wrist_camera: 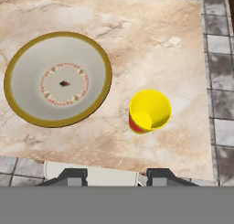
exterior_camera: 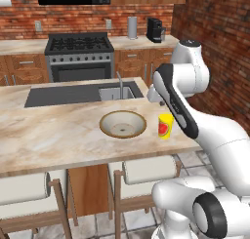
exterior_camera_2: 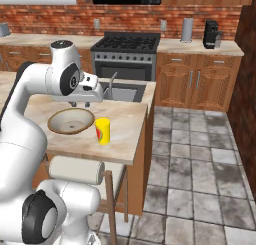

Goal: Place the cup inside the bowl on the dining table and move the bowl to any counter.

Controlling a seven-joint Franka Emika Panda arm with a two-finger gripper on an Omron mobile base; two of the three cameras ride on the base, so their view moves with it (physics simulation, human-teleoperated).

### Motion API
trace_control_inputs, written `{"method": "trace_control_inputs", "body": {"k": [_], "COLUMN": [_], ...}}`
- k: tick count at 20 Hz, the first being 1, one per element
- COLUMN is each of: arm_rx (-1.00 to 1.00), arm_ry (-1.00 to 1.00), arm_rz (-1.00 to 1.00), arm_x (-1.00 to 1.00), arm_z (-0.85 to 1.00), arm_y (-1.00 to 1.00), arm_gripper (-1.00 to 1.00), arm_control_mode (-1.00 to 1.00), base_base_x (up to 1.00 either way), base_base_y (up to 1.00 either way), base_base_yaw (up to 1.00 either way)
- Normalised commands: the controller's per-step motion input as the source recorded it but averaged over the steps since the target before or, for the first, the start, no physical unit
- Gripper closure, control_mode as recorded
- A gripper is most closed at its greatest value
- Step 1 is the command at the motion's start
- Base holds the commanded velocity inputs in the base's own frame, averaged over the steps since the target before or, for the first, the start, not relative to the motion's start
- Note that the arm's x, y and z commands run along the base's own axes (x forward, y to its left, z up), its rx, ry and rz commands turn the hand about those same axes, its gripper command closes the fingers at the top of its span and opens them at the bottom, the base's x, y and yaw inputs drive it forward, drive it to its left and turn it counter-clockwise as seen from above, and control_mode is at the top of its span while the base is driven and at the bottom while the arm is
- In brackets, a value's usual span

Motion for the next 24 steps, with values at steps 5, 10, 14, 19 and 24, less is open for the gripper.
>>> {"method": "trace_control_inputs", "body": {"k": [5, 10, 14, 19, 24], "arm_rx": [0.0, 0.0, 0.0, 0.0, 0.0], "arm_ry": [0.0, 0.0, 0.02, 0.04, 0.01], "arm_rz": [0.0, 0.0, 0.0, 0.0, -0.01], "arm_x": [0.08, 0.02, 0.03, 0.03, 0.05], "arm_z": [0.0, 0.0, -0.07, -0.11, -0.21], "arm_y": [-0.14, -0.15, -0.17, -0.16, -0.1], "arm_gripper": [-1.0, -1.0, -1.0, -1.0, -1.0], "arm_control_mode": [-1.0, -1.0, -1.0, -1.0, -1.0], "base_base_x": [0.0, 0.0, 0.0, 0.0, 0.0], "base_base_y": [0.0, 0.0, 0.0, 0.0, 0.0], "base_base_yaw": [0.0, 0.0, 0.0, 0.0, 0.0]}}
